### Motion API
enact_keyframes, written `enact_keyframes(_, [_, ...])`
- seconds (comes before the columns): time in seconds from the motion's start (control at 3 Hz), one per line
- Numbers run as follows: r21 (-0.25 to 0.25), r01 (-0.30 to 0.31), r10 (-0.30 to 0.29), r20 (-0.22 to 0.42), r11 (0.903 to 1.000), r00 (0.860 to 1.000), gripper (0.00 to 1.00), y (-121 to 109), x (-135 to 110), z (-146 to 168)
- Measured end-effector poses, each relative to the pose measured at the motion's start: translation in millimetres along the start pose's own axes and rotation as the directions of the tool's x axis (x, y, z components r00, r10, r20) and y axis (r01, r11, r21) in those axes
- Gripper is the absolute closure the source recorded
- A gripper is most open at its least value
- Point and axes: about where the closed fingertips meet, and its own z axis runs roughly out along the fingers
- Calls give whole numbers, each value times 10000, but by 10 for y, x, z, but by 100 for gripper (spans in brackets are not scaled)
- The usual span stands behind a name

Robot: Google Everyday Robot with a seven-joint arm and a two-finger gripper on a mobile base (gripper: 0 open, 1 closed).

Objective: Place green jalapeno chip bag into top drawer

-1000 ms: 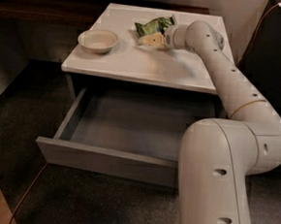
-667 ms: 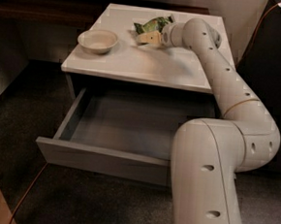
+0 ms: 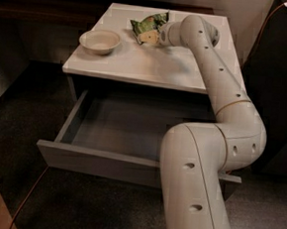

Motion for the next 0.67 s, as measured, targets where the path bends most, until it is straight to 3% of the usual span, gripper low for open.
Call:
enact_keyframes(0.33, [117,-164,169,-394,9998,9991,47,-21,64,6])
enact_keyframes(0.67, [241,-293,302,-397,9993,9988,71,-113,40,-98])
